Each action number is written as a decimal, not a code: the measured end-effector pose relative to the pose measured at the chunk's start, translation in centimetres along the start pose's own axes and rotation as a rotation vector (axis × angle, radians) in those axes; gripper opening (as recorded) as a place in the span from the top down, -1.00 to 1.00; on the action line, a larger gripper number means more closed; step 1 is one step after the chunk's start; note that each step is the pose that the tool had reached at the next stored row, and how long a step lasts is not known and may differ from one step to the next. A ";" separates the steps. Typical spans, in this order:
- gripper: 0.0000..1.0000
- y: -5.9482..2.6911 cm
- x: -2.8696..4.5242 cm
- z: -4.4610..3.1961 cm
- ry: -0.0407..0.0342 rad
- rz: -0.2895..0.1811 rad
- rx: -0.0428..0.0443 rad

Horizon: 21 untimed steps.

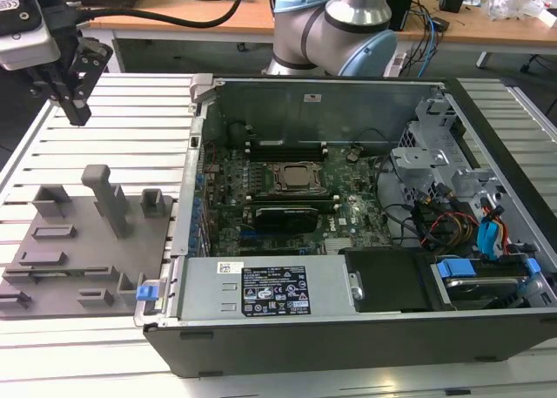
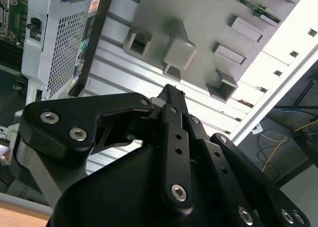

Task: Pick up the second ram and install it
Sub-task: 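Reach for the second ram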

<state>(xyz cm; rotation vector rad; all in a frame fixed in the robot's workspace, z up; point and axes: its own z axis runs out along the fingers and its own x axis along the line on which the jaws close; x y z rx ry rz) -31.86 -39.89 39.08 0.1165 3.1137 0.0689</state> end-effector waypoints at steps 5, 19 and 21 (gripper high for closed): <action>0.79 -0.07 0.96 -0.02 0.0000 0.000 0.0000; 0.79 -1.04 3.21 -0.10 0.0000 0.000 0.0000; 0.79 -1.57 3.43 -0.13 0.0000 0.000 0.0000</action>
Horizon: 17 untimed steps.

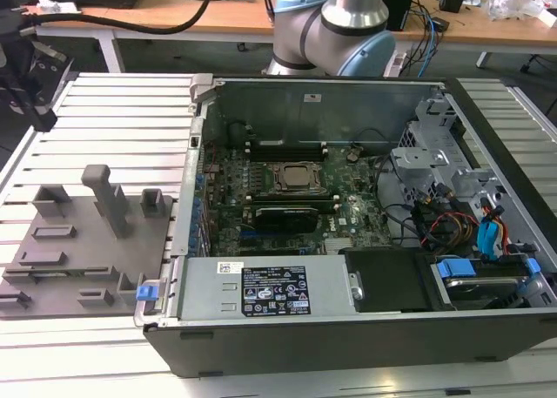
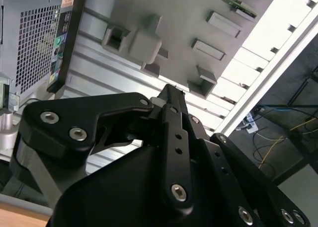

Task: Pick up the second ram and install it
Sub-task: 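Reach for the second ram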

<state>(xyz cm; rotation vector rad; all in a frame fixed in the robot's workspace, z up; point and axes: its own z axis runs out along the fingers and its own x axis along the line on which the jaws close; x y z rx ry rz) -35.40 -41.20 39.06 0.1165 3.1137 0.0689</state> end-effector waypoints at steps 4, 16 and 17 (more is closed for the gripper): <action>0.79 -0.91 0.26 -0.04 0.0000 0.000 0.0001; 0.79 -2.53 0.65 -0.10 0.0000 0.000 0.0001; 0.79 -2.54 0.65 -0.09 -0.0001 0.000 0.0000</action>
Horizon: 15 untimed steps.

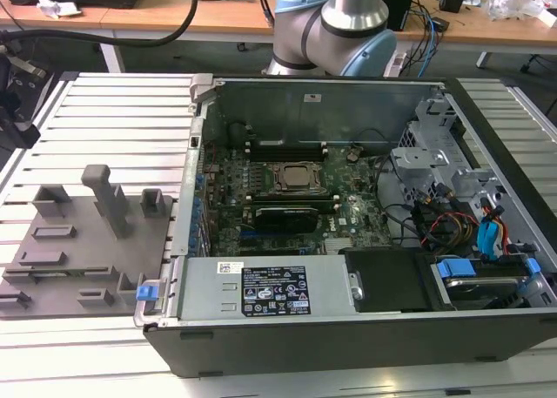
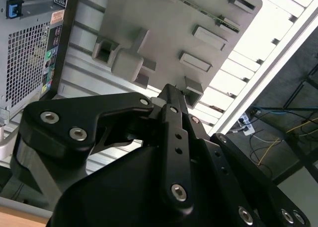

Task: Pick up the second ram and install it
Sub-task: 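Reach for the second ram, then pick up the second ram and move it above second insertion slot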

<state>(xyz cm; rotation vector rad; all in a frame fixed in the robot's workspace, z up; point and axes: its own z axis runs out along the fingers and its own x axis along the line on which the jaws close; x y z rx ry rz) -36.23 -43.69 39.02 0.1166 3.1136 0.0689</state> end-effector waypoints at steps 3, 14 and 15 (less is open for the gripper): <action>0.79 -0.01 0.00 0.00 0.0000 0.000 0.0000; 0.79 -0.03 0.00 0.00 0.0030 -0.067 -0.0016; 0.79 -0.02 0.00 0.00 0.0047 -0.102 -0.0023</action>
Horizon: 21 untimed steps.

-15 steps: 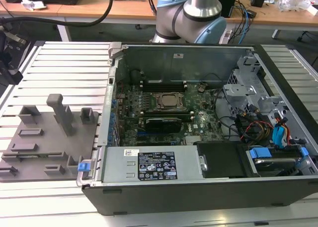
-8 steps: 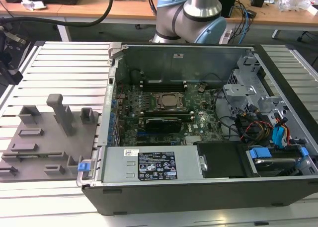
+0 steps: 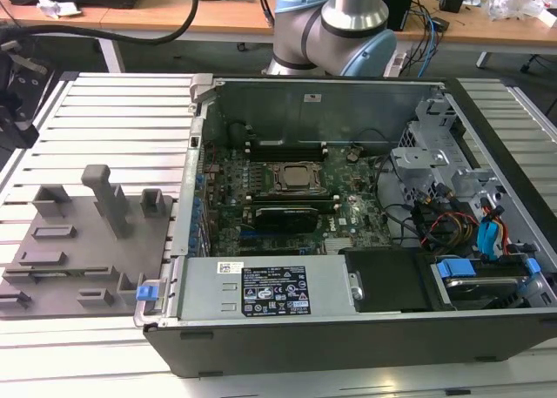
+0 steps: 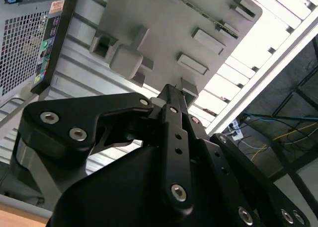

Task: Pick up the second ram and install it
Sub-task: 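Pick up the second ram and move it above second insertion slot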

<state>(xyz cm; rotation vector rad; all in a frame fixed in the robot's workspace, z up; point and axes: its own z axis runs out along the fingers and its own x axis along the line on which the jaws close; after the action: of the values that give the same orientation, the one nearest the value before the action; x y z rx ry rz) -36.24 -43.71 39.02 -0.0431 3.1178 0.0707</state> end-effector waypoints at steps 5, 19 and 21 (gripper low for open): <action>0.79 0.00 0.00 0.00 0.0041 -0.090 -0.0021; 0.79 0.00 0.00 0.00 0.0164 -0.363 -0.0085; 0.79 0.00 0.00 0.00 0.0182 -0.403 -0.0095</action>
<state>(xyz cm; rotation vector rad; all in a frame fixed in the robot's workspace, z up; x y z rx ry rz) -36.23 -43.71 39.02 -0.6696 3.0549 0.0767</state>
